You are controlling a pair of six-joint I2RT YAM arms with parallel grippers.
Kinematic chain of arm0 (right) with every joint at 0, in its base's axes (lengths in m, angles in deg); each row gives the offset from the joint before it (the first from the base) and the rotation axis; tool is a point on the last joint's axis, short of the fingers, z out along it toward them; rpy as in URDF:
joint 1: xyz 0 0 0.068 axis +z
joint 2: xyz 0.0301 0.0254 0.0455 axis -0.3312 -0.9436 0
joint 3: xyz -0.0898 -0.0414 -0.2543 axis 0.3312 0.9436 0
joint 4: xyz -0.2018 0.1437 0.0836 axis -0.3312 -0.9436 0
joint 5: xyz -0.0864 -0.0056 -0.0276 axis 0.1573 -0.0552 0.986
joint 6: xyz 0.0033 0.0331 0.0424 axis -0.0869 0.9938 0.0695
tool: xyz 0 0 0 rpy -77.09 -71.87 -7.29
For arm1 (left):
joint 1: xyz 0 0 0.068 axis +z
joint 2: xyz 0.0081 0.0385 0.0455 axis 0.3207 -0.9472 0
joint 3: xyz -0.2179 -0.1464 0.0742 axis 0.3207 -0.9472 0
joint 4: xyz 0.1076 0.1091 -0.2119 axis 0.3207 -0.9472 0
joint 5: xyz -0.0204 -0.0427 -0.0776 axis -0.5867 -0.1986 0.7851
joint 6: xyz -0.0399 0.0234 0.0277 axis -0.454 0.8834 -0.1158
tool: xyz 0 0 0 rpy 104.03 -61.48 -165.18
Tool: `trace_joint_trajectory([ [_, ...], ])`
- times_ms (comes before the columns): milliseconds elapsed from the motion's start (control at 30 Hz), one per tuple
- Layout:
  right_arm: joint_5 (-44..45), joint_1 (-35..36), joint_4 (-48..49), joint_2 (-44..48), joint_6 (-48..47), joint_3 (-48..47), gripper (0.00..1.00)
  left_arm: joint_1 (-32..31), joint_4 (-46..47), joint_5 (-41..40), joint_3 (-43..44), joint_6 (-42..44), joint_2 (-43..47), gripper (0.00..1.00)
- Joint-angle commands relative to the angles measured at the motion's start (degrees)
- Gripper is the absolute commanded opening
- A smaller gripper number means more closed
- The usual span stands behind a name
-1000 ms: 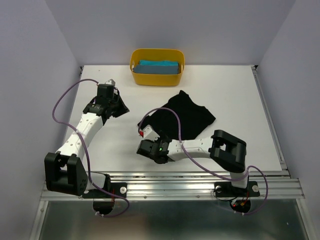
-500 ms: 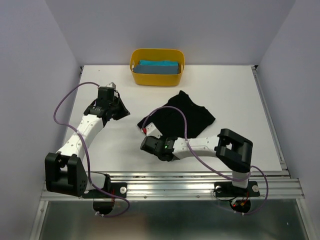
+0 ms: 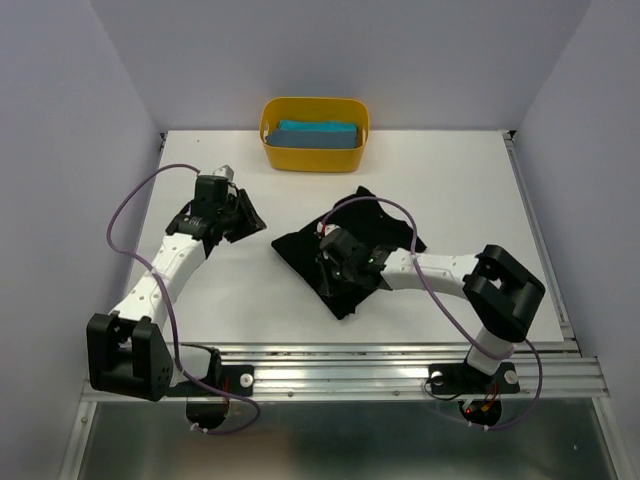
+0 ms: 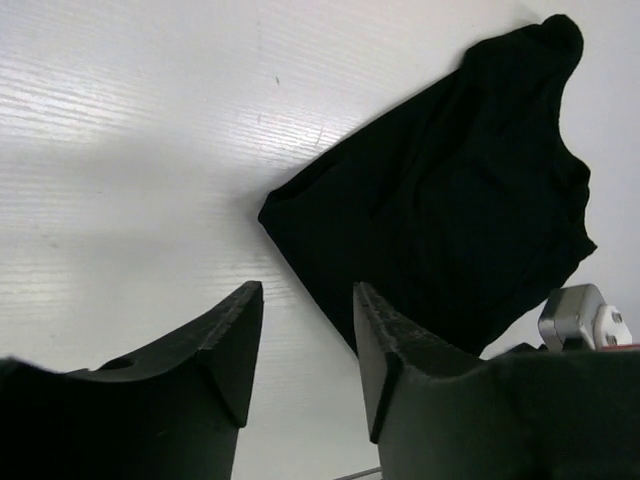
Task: Roll the t-shirts
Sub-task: Roll the T-shirt to the center of the board.
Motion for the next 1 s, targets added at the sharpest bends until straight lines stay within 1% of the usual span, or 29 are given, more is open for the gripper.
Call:
trace_joint_trajectory([
  [0,-16.33,-2.22,8.63,3.00,4.78,1.45,0.01,-0.86,0.08,1.21,-0.55,1.64,3.23,0.55],
  [33,-17.84,-3.44,10.03,3.01,6.01,2.06,0.01,-1.04,0.08,1.30,-0.90,1.64,3.41,0.62],
  [67,-19.25,-4.06,10.66,2.92,6.02,2.24,0.01,-1.21,0.08,1.38,-0.91,1.64,3.49,0.62],
  [100,-20.92,-4.68,11.27,2.74,7.15,2.42,0.01,-1.65,0.08,1.47,-1.34,1.46,3.67,0.70],
  [133,-23.72,-5.29,11.97,2.57,7.86,2.77,0.01,-2.00,0.17,1.47,-1.61,1.29,3.67,0.75],
  [167,-25.14,-6.43,14.24,2.48,9.08,3.64,0.01,-2.35,0.25,1.56,-2.22,1.02,3.76,0.83],
  [267,-29.71,-7.84,17.42,1.95,10.85,4.88,0.01,-3.59,0.52,1.38,-3.19,-0.29,3.50,0.90],
  [333,-32.78,-9.16,20.23,1.43,12.78,5.76,0.01,-4.11,1.04,1.47,-4.68,-1.79,3.14,0.91],
  [533,-37.98,-10.92,25.95,0.02,16.47,9.01,0.01,-5.61,4.03,2.44,-8.20,-4.25,1.13,0.91],
  [667,-38.16,-11.45,26.31,-0.07,16.65,9.54,0.01,-7.01,8.59,4.11,-9.96,-6.97,-1.07,0.91],
  [800,-38.07,-11.45,26.31,0.02,16.39,9.72,0.01,-8.51,11.59,4.11,-11.10,-9.70,-3.88,0.91],
  [833,-38.07,-11.45,26.22,0.02,16.39,9.80,0.01,-8.77,11.94,3.76,-11.19,-10.22,-4.24,0.90],
  [967,-37.81,-11.45,26.31,0.02,16.04,10.07,0.01,-10.00,13.96,1.13,-13.29,-13.56,-5.38,0.82],
])
